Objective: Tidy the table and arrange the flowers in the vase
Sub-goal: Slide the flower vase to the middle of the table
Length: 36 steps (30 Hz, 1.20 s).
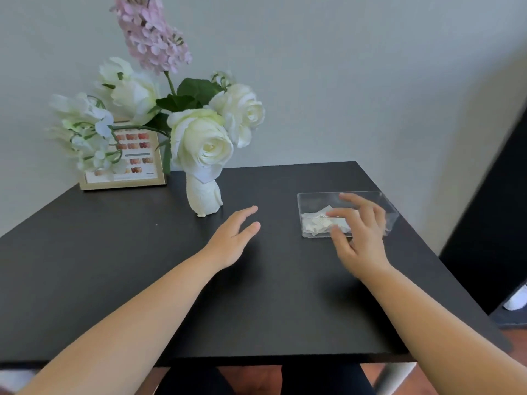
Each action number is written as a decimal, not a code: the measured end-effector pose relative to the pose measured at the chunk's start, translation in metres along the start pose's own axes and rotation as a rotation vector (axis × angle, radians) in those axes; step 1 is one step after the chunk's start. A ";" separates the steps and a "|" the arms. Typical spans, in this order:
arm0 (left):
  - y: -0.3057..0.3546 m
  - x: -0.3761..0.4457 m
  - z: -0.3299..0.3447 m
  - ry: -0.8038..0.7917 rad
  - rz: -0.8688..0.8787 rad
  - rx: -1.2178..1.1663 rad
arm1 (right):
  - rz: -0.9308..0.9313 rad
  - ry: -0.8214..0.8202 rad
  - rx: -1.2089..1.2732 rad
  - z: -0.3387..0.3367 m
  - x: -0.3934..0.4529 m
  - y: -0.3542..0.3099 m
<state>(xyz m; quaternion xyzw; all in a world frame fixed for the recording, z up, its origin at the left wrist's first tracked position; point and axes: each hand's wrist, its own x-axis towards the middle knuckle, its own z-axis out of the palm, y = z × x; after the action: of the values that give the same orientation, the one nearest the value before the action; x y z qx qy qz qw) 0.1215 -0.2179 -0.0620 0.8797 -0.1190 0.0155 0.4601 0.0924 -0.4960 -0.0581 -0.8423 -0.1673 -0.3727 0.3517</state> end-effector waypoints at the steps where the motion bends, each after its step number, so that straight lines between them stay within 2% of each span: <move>1: -0.009 -0.008 -0.010 0.035 -0.041 -0.011 | -0.118 -0.063 0.009 0.012 -0.002 -0.010; 3: -0.024 -0.022 -0.029 0.127 -0.104 -0.043 | -0.233 -0.220 0.048 0.038 -0.006 -0.027; 4: -0.031 -0.029 -0.037 0.183 -0.133 -0.063 | -0.218 -0.312 0.083 0.050 -0.006 -0.034; 7: -0.048 -0.045 -0.062 0.334 -0.221 -0.119 | -0.018 -0.576 0.195 0.087 0.002 -0.047; 10: -0.064 -0.051 -0.082 0.380 -0.257 -0.131 | 0.217 -0.675 0.227 0.124 0.022 -0.053; 13: -0.078 -0.042 -0.100 0.379 -0.266 -0.118 | 0.409 -0.623 0.254 0.163 0.045 -0.062; 21: -0.108 0.028 -0.134 0.300 -0.214 -0.086 | 0.609 -0.438 0.296 0.242 0.080 -0.079; 25: -0.126 0.054 -0.147 0.217 -0.169 -0.163 | 0.820 -0.267 0.519 0.261 0.085 -0.081; 36: -0.123 0.065 -0.141 0.152 -0.069 -0.287 | 0.585 -0.343 0.417 0.251 0.078 -0.089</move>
<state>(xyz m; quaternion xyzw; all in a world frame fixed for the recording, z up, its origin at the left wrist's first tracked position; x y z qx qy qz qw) 0.2239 -0.0488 -0.0706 0.8047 -0.0546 0.0489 0.5892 0.2240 -0.2523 -0.0771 -0.8149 -0.0489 -0.0687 0.5735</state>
